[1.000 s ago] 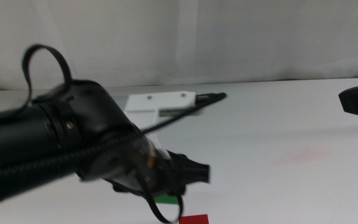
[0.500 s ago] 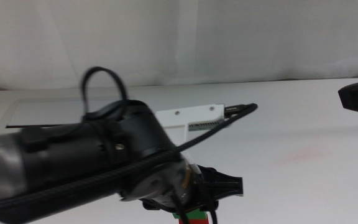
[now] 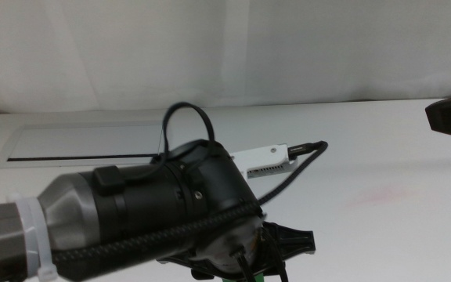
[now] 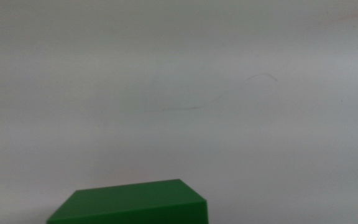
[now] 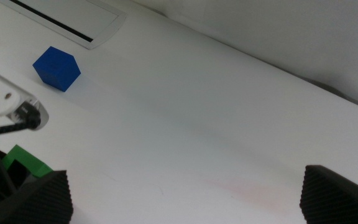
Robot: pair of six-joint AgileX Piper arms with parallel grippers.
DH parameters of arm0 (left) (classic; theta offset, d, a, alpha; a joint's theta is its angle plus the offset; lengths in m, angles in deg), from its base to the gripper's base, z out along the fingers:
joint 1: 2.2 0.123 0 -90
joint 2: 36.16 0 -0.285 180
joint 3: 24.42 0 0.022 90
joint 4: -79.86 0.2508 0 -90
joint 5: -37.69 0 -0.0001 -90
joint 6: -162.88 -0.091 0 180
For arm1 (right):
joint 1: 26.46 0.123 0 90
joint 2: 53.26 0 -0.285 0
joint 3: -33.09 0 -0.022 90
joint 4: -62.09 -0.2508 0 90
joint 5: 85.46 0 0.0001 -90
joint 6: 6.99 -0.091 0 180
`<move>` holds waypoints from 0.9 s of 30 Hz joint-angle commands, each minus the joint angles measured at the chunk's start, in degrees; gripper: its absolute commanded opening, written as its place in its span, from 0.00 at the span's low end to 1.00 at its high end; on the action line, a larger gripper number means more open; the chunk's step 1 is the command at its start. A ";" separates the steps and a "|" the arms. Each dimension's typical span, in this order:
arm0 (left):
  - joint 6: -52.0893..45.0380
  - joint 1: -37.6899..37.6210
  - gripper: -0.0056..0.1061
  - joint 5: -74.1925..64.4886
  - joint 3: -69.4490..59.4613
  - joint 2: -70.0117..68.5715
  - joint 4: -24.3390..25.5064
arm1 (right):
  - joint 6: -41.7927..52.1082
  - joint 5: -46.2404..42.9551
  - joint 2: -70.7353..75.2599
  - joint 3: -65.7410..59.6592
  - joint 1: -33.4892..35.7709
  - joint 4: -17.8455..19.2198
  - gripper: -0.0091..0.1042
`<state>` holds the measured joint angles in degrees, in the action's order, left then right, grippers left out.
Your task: Stack red cubes first, then green, then blue cubes in a specific spot.
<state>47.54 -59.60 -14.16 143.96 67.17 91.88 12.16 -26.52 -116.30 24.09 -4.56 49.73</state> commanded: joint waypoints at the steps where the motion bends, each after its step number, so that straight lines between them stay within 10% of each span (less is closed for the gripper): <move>1: 3.92 -1.59 0.02 0.02 0.49 0.21 1.28 | 0.18 -1.05 0.19 0.14 -0.26 -0.26 0.98; 27: 5.86 -2.69 0.02 -0.58 0.49 2.04 2.08 | 0.18 -1.31 0.19 0.14 -0.26 -0.26 0.98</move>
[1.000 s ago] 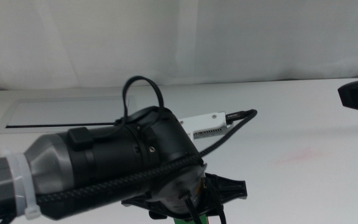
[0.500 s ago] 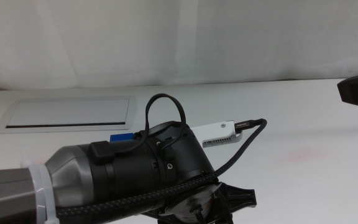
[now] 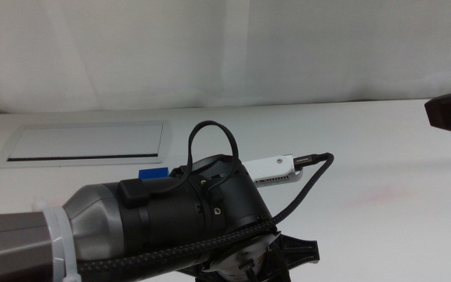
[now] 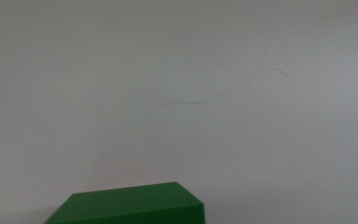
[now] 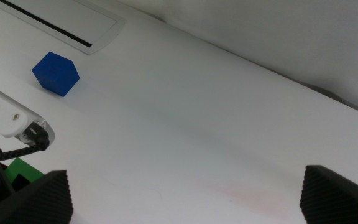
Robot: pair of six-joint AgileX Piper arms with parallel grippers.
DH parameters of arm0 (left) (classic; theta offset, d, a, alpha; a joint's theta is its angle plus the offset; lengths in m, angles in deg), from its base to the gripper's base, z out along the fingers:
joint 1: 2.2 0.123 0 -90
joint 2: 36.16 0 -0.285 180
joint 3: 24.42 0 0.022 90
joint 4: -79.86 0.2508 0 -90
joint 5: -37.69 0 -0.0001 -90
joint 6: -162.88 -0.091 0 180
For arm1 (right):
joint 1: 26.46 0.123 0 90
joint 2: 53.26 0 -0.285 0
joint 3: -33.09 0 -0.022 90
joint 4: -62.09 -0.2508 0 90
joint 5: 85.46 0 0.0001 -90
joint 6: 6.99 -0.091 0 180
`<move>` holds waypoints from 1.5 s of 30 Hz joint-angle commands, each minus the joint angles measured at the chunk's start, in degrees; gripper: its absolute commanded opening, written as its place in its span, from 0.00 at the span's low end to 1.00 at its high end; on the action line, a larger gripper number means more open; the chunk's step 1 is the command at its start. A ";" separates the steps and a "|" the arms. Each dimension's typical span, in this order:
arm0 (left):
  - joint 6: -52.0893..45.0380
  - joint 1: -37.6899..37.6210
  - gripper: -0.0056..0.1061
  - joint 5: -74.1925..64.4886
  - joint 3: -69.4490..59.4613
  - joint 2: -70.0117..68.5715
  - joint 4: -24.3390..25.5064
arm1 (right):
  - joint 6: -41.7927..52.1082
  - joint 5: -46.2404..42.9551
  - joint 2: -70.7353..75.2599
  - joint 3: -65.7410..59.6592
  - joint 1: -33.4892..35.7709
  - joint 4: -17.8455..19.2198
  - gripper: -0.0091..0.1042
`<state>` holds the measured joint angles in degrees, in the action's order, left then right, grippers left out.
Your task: Stack red cubes first, then green, then blue cubes in a specific spot.
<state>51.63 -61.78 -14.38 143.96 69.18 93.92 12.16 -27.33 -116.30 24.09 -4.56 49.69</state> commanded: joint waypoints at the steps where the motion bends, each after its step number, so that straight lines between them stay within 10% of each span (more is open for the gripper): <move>1: 1.77 -0.51 0.02 -0.46 0.49 0.03 0.04 | 0.18 -0.50 0.19 0.14 -0.26 -0.21 0.98; 14: 1.09 -0.88 0.02 -0.55 0.49 2.73 -1.03 | 0.18 -0.39 0.19 0.14 -0.26 -0.21 0.98; 15: 1.09 -0.88 0.19 -0.55 0.49 2.73 -1.02 | 0.18 -0.39 0.19 0.14 -0.26 -0.21 0.98; 16: 1.09 -0.88 0.63 -0.55 0.49 2.73 -1.02 | 0.18 -0.39 0.19 0.14 -0.26 -0.21 0.98; 21: 1.09 -0.88 0.84 -0.78 0.49 2.73 -1.21 | 0.18 -0.52 0.19 0.14 -0.26 -0.21 0.98; 33: 0.00 -0.88 0.82 -0.61 1.34 -5.38 6.70 | 0.29 -0.52 0.19 0.14 -0.26 -0.10 0.98; 45: -9.77 0.10 0.82 -8.27 3.35 -18.08 24.99 | 0.29 -0.52 0.19 0.14 -0.26 0.13 0.98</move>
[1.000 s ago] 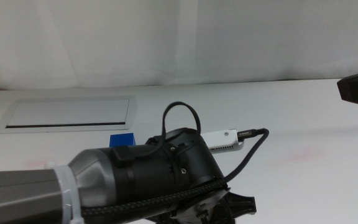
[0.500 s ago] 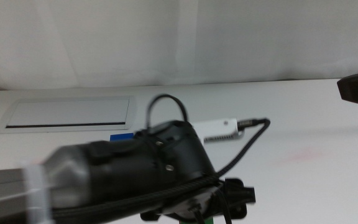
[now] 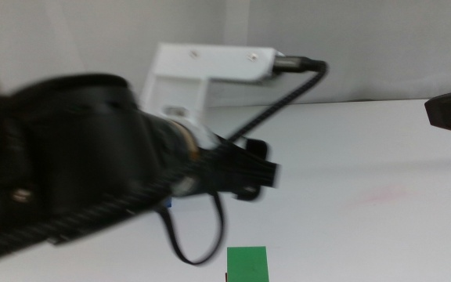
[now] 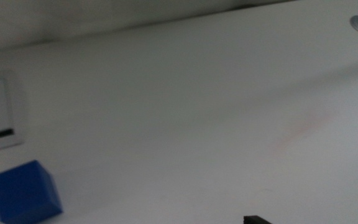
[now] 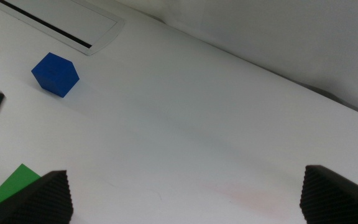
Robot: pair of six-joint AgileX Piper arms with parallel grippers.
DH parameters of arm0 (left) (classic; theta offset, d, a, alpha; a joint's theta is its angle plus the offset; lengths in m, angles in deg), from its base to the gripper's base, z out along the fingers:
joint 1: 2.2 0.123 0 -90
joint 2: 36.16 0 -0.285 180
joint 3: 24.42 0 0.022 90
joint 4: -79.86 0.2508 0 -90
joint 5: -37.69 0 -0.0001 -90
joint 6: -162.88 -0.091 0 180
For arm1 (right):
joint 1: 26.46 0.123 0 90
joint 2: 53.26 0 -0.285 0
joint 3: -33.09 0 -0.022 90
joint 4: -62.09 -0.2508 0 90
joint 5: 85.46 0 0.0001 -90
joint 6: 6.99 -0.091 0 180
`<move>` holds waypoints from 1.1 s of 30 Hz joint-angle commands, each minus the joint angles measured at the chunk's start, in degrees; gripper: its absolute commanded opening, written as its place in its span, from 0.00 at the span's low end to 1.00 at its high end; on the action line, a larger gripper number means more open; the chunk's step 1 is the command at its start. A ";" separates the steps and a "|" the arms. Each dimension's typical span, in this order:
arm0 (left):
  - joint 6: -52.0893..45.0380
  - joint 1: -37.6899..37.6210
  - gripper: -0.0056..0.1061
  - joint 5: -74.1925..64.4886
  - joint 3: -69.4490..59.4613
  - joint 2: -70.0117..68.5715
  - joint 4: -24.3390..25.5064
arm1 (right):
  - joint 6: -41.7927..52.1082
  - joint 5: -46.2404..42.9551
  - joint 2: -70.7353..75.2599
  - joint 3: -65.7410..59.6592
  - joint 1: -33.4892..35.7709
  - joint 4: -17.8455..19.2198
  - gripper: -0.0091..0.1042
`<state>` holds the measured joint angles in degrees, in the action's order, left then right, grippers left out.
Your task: Stack red cubes first, then green, then blue cubes in a specific spot.
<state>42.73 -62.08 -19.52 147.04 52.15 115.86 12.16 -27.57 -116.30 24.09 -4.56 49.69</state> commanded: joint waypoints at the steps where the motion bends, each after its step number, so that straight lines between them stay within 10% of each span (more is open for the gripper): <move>1: -2.38 1.49 0.82 -4.63 0.27 -1.52 3.43 | 0.29 -0.29 0.19 0.14 -0.26 0.13 0.98; 16: -22.32 32.87 0.82 5.40 0.27 -1.53 -13.61 | -1.20 -0.17 0.19 0.14 -0.26 0.13 0.98; 33: -24.48 35.89 0.82 9.75 0.27 13.15 -20.95 | -1.29 -0.15 0.19 0.14 -0.26 0.13 0.98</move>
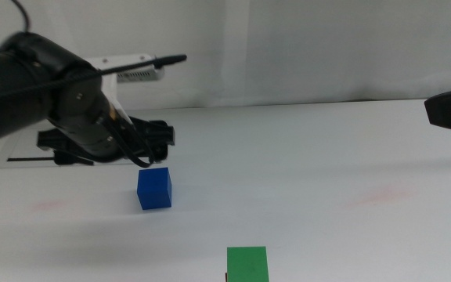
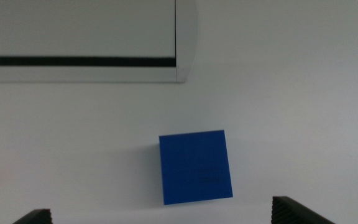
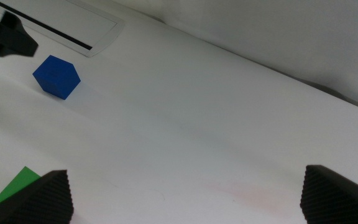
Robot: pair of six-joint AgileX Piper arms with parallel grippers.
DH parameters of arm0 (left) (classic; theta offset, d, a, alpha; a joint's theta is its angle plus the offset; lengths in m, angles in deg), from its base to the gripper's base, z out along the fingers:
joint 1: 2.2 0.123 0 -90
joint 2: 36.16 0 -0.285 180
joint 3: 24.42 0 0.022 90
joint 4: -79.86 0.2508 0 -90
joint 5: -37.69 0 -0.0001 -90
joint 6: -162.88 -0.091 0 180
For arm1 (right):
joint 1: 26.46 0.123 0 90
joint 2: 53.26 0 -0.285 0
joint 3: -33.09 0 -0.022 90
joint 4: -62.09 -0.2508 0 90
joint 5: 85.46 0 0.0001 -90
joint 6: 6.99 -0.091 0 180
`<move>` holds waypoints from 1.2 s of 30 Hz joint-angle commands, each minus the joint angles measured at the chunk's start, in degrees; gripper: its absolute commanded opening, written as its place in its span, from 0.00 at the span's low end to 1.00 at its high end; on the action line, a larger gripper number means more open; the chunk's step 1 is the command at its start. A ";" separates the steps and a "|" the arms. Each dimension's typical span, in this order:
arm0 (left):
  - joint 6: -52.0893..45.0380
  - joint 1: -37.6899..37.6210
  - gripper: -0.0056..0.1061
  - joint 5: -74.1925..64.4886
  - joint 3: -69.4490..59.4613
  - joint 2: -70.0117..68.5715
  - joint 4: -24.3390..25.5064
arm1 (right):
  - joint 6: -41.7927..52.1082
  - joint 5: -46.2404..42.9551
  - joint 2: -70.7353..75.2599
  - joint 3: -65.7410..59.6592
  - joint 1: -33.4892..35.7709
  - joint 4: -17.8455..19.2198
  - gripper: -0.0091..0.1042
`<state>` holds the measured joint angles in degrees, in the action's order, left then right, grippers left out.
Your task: Stack red cubes first, then green, then blue cubes in a specific spot.
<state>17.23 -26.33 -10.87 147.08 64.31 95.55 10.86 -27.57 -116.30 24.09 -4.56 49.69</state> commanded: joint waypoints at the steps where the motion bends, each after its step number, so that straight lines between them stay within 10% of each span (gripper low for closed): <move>1: 0.54 0.14 0.82 1.48 0.23 1.72 -1.35 | -0.03 -0.15 0.19 0.14 -0.26 0.13 0.98; 36: 0.83 0.14 0.80 12.86 0.23 17.07 -4.53 | -1.36 -0.15 0.19 0.14 -0.26 0.13 0.98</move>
<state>17.37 -26.33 1.10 147.17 81.24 91.37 9.30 -27.57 -116.30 24.09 -4.56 49.69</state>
